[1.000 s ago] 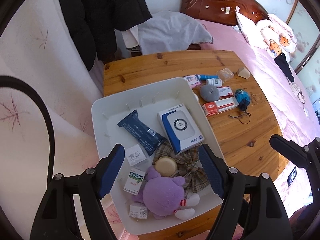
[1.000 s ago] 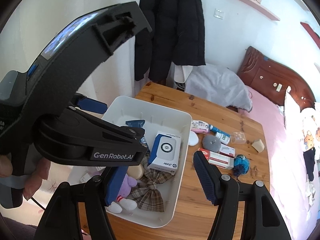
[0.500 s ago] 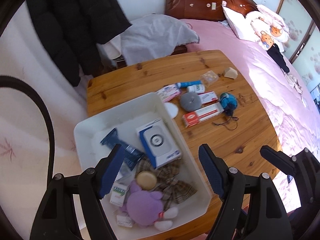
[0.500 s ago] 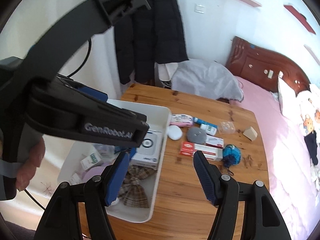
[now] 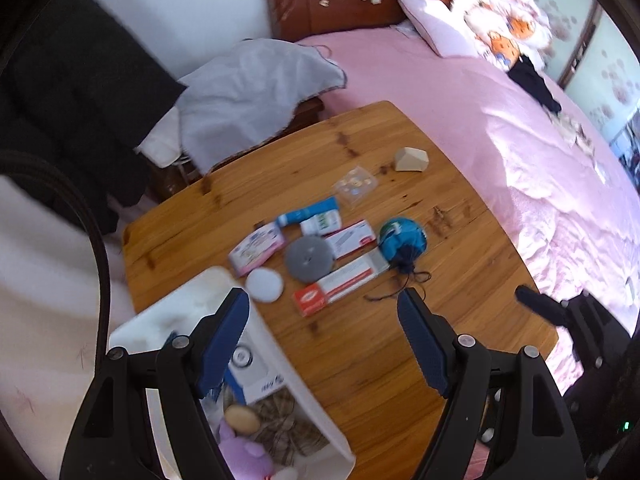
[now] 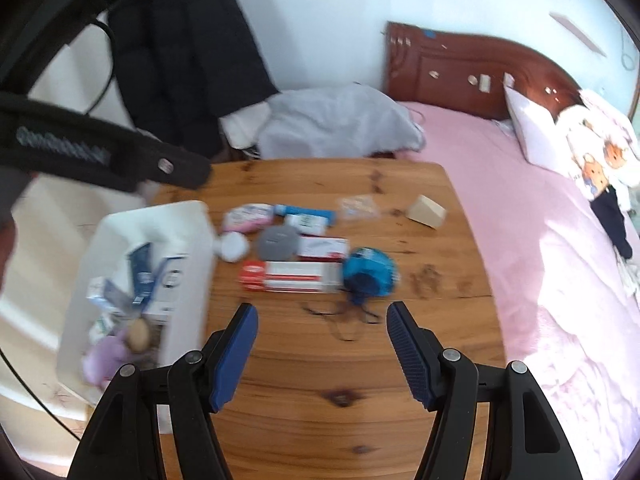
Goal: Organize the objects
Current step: 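Move both tools back toward the clear box and beige block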
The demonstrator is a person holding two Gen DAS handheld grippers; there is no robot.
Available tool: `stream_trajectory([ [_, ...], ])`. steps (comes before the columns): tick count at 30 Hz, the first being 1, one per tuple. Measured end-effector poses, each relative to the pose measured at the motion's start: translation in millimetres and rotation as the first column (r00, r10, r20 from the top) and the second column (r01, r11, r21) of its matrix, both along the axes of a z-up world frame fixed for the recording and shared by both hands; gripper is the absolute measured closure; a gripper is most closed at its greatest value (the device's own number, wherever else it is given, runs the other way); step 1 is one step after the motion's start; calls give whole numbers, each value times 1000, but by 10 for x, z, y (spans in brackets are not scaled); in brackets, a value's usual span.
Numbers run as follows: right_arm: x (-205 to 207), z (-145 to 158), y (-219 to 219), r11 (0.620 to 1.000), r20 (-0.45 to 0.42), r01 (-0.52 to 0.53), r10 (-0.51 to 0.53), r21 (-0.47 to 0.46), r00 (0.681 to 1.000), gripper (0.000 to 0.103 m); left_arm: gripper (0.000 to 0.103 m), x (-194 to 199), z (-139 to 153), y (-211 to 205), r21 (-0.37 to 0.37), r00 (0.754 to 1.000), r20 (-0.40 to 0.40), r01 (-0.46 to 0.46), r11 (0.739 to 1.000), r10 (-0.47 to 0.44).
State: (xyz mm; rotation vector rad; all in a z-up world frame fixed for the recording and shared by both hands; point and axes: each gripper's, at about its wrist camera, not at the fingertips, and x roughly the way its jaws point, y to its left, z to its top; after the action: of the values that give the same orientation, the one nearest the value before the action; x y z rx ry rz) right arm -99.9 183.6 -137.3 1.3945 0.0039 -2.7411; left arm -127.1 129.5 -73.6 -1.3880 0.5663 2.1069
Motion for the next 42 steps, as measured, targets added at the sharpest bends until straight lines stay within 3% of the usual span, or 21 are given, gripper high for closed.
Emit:
stream_trajectory([
  [10, -568, -382, 929, 996, 5, 10, -10, 90, 1000, 35, 23, -363, -548, 768, -223, 992, -7, 118, 968, -123],
  [19, -1005, -603, 1271, 976, -50, -78, 90, 202, 995, 35, 23, -728, -892, 1182, -235, 984, 73, 175, 956, -162],
  [25, -1295, -812, 1309, 950, -48, -185, 203, 251, 978, 35, 23, -959, -1187, 1476, -212, 960, 176, 255, 944, -219],
  [36, -1910, -1334, 1361, 906, 36, -330, 333, 264, 942, 35, 23, -1258, -1736, 1730, -233, 922, 264, 346, 909, -283],
  [42, -2125, -1538, 1320, 885, 76, -382, 376, 267, 924, 35, 23, -1333, -1961, 1790, -265, 916, 282, 360, 894, -285],
])
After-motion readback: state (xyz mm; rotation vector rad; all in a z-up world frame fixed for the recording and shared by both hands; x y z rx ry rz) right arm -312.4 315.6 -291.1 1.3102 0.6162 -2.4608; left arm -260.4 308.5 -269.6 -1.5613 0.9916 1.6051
